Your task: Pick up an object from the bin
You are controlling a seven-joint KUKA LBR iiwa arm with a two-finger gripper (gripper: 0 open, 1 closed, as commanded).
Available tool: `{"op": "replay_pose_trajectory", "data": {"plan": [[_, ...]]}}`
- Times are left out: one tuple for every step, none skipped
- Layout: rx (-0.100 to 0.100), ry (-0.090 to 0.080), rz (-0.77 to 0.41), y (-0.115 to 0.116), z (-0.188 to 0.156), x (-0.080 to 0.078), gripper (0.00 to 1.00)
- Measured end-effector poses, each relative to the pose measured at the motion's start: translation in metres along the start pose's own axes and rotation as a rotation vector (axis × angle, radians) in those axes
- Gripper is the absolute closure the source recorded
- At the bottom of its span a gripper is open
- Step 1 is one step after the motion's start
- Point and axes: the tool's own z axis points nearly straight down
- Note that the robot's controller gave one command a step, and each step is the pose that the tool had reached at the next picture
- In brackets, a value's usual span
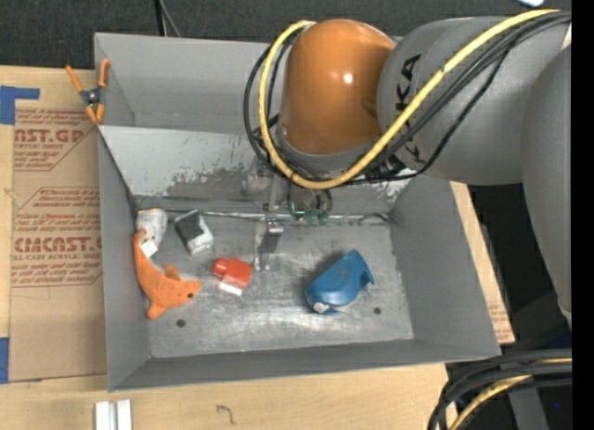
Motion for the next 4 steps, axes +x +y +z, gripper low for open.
{"op": "replay_pose_trajectory", "data": {"plan": [[-0.001, -0.007, -0.039, 0.003, 0.051, -0.009, 0.00], [-0.002, -0.012, -0.200, -0.011, 0.146, 0.008, 1.00], [-0.002, -0.012, -0.199, -0.011, 0.146, 0.008, 1.00], [0.000, -0.010, -0.245, -0.023, -0.034, -0.002, 1.00]]}}
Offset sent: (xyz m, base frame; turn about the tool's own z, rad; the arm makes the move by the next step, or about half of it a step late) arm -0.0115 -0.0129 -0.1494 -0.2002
